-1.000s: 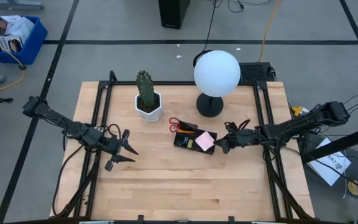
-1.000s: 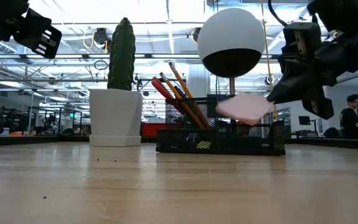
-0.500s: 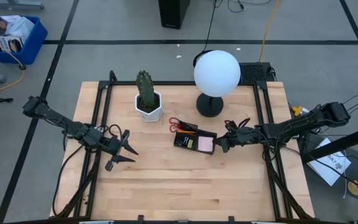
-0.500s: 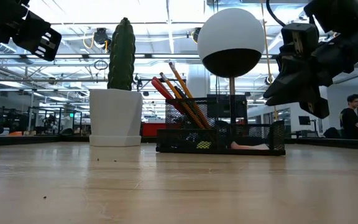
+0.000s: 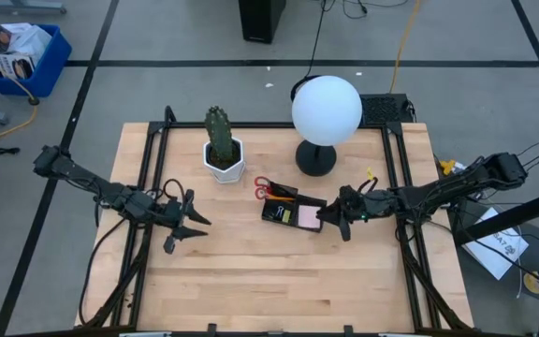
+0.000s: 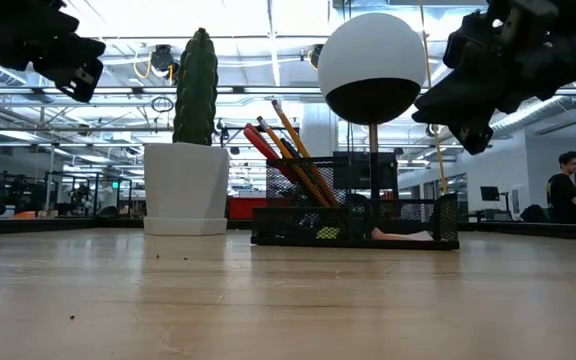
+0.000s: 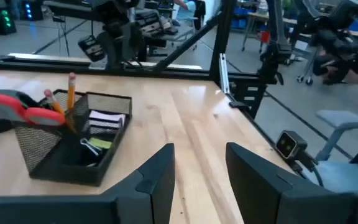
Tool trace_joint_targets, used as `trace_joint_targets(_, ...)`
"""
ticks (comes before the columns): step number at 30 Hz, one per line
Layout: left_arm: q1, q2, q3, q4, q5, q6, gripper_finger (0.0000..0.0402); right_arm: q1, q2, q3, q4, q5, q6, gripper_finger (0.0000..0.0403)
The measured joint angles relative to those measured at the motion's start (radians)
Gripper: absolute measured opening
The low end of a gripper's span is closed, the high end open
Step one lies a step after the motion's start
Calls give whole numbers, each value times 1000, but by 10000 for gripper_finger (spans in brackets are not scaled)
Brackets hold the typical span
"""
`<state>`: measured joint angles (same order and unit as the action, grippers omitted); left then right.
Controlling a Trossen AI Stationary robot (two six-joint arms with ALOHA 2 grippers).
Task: Pick and place office supplies into organizer
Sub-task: Return to Home Position
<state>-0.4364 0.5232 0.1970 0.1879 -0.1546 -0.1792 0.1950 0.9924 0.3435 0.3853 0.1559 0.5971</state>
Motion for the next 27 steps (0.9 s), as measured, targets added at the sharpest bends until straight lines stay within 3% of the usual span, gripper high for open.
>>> trace_joint_targets(6, -1, 0, 0, -2, 26, 40, 150, 5, 2, -9, -11, 0, -50, 58)
trace_joint_targets(9, -2, 0, 0, -12, 23, 49, 150, 60, 21, -66, 107, 17, -176, 57)
trace_joint_targets(12, -15, 0, 0, -14, 28, 86, 150, 95, 29, -150, 297, 159, -255, 57)
trace_joint_targets(14, -26, 0, 0, -25, 40, 110, 150, 109, 27, -211, 396, 183, -310, 57)
trace_joint_targets(22, -43, -1, -1, -43, 118, 174, 150, 91, -37, -312, 493, -54, -412, 57)
trace_joint_targets(27, -26, -54, -1, -76, 136, 209, 150, 51, -133, -313, 445, -107, -470, 57)
